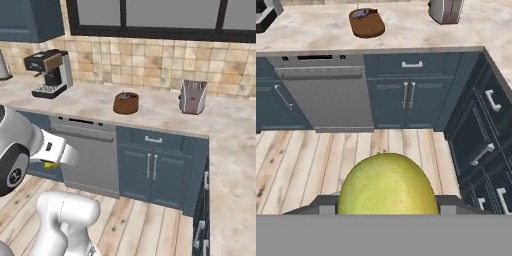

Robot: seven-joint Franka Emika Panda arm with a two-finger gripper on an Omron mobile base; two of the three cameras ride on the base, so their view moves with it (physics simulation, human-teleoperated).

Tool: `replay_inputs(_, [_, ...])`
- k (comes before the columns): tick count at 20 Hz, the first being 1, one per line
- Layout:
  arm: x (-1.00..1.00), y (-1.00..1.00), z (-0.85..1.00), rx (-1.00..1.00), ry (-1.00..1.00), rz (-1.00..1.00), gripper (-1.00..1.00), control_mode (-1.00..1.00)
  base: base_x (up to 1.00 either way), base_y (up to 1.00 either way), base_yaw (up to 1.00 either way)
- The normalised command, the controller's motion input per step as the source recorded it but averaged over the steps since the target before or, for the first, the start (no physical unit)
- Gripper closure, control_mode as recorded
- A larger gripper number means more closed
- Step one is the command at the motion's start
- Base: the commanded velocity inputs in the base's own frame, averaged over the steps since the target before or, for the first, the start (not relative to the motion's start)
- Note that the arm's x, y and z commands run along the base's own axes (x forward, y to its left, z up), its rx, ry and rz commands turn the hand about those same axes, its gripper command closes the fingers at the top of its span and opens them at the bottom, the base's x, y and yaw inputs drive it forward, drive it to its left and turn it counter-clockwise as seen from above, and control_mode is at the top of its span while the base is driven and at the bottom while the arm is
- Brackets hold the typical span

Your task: Retrieve a lemon from the fridge and place it on the cutting board with the fish.

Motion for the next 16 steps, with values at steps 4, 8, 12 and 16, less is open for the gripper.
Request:
replay_inputs(4, [0.0,0.0,0.0,0.0,0.0,0.0,1.0,1.0,0.72,-0.33,0.06])
replay_inputs(8, [0.0,0.0,0.0,0.0,0.0,0.0,1.0,1.0,0.74,-0.14,0.0])
replay_inputs(12, [0.0,0.0,0.0,0.0,0.0,0.0,1.0,1.0,0.77,-0.22,0.0])
replay_inputs(16, [0.0,0.0,0.0,0.0,0.0,0.0,1.0,1.0,0.64,-0.01,0.0])
